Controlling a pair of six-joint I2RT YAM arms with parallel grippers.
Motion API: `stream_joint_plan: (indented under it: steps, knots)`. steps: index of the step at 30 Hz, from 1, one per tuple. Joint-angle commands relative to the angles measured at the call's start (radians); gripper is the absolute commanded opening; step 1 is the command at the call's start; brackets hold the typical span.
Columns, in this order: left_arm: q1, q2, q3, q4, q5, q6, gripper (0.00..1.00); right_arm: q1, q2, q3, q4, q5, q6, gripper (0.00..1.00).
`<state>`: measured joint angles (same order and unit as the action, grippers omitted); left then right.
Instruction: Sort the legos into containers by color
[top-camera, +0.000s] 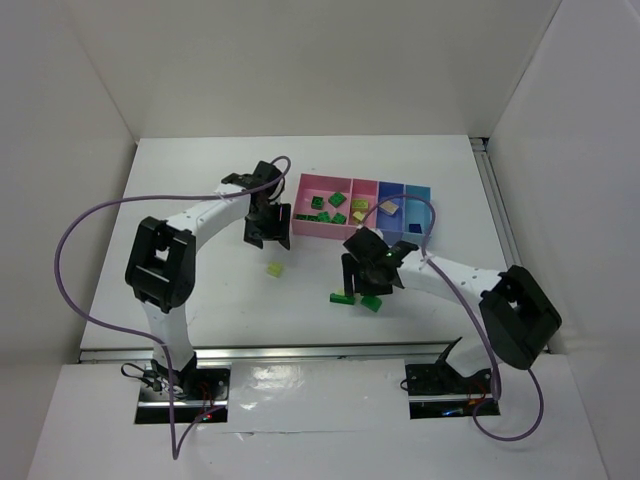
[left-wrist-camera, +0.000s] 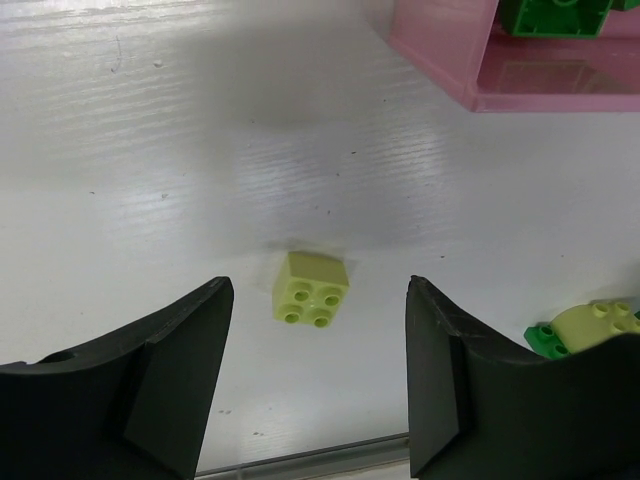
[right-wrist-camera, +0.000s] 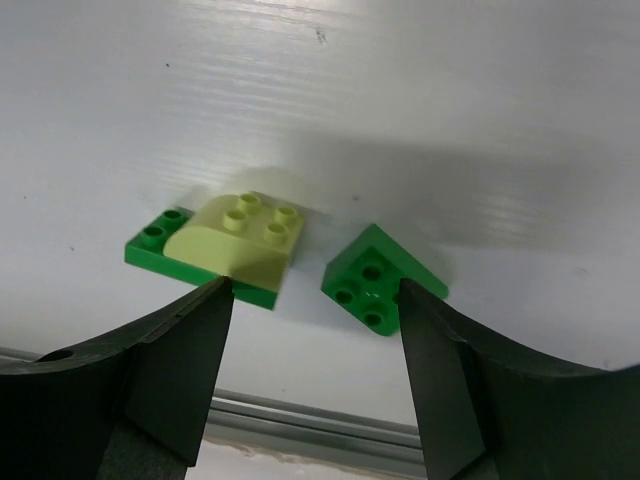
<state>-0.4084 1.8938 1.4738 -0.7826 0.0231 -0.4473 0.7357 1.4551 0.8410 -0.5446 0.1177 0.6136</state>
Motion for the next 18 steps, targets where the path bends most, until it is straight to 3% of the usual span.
stream_joint_plan:
  steps: [1, 7, 17, 18]
  knots:
    - [-0.003, 0.014, 0.045, -0.018, 0.001, 0.013, 0.73, 0.007, -0.109, -0.016, -0.058, 0.068, -0.018, 0.75]
    - [-0.003, 0.024, 0.054, -0.018, 0.011, 0.013, 0.73, 0.007, -0.185, -0.025, -0.14, 0.1, 0.029, 0.76]
    - [-0.003, 0.024, 0.054, -0.018, 0.011, 0.013, 0.73, 0.007, -0.176, -0.065, -0.233, 0.135, 0.147, 0.69]
    - [-0.003, 0.024, 0.054, -0.018, 0.011, 0.013, 0.73, 0.007, -0.176, -0.065, -0.233, 0.116, 0.147, 0.75]
